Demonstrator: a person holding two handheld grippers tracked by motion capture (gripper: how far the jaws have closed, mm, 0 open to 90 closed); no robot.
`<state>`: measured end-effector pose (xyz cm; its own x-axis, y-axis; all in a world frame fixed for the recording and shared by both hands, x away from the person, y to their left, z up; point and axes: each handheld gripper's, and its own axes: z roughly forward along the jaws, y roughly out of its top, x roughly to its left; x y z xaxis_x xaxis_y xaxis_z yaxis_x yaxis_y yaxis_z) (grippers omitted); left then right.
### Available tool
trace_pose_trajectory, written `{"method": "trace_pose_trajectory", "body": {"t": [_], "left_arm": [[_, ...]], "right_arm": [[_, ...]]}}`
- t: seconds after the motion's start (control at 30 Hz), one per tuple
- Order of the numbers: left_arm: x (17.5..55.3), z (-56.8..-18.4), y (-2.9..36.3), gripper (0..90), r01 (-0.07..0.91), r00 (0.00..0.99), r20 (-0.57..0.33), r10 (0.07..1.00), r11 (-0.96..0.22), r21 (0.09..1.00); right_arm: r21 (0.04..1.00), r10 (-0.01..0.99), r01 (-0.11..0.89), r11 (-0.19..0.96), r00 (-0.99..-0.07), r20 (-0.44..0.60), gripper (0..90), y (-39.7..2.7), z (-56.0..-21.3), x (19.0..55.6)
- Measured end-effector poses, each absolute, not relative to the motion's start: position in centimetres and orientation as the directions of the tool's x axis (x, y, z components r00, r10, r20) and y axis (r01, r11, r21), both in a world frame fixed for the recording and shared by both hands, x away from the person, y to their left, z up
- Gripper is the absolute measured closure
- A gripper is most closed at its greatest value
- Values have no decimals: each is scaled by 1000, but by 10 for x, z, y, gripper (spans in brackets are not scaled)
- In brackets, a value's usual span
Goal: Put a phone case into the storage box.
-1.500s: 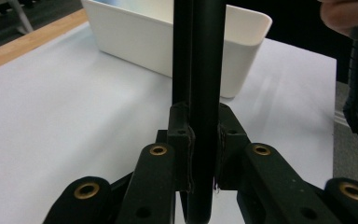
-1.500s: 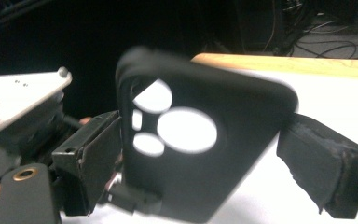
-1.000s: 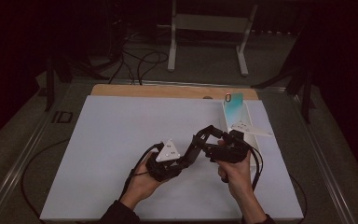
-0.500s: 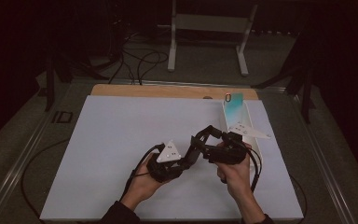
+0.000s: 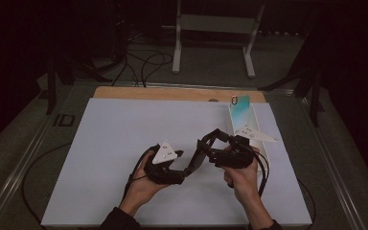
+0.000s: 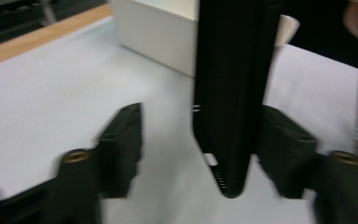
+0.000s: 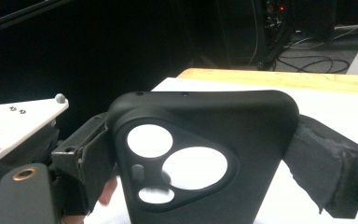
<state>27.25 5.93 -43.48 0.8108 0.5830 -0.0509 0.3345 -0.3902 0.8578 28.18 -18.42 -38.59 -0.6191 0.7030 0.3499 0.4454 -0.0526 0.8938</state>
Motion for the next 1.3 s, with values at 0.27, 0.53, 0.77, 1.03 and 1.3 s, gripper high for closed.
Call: {"method": "trace_pose_trajectory", "body": {"t": [0.27, 0.53, 0.77, 1.03, 1.3], "left_arm": [[270, -436, 68, 57, 340, 768, -19, 641, -382, 859], [266, -437, 95, 0, 352, 718, -13, 696, -348, 869], [263, -444, 125, 0, 357, 629, 12, 778, -302, 884], [255, -461, 161, 0, 391, 577, -10, 816, -265, 882], [240, -479, 192, 0, 382, 534, 3, 846, -244, 891]], "right_arm": [[900, 707, 435, -34, -626, 329, 139, -181, -385, 281], [904, 727, 426, -25, -613, 309, 141, -185, -385, 282], [905, 734, 424, -19, -609, 301, 141, -185, -385, 284], [907, 738, 420, -9, -609, 290, 142, -185, -384, 285], [911, 744, 413, -11, -605, 283, 142, -188, -382, 285]]}}
